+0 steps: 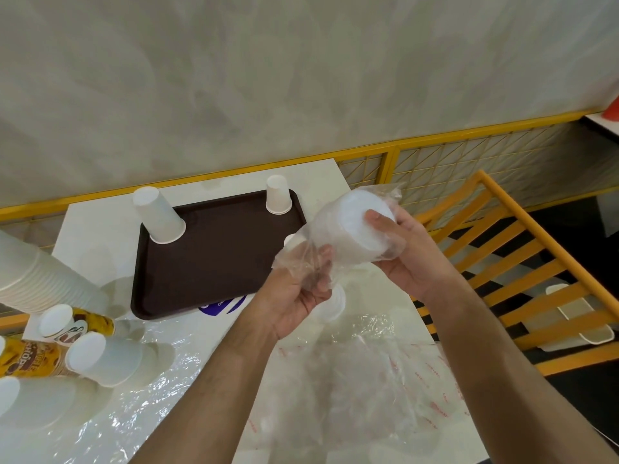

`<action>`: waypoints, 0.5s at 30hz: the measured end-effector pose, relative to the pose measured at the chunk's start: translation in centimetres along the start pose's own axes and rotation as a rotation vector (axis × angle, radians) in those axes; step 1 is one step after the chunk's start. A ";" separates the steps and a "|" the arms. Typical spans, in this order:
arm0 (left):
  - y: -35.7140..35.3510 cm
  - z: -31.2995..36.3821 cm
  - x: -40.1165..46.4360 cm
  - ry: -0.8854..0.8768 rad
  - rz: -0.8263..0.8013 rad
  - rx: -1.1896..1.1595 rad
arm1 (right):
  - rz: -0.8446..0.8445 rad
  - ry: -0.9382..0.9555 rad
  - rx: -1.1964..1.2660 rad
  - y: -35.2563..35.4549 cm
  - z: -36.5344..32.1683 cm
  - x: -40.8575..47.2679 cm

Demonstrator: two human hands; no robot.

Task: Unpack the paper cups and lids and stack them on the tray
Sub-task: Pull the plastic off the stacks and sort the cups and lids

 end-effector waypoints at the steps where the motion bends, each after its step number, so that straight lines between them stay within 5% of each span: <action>1: 0.1 0.4 0.1 -0.018 -0.009 0.040 | -0.001 0.006 -0.012 0.0 0.0 0.0; 8: -0.9 1.8 -0.4 -0.070 -0.065 0.273 | -0.020 0.119 -0.169 -0.2 -0.8 0.3; 15: -0.3 1.8 -0.3 -0.076 -0.013 0.202 | -0.005 0.140 -0.352 -0.7 -1.2 0.1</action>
Point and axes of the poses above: each hand's wrist, its own x-axis towards the middle knuckle, its own y-axis out of the back of the hand, z = x × y, the point moved 10 cm from there along x, towards the middle knuckle, and after that the axes turned 3 degrees about -x, right-handed, at the moved point
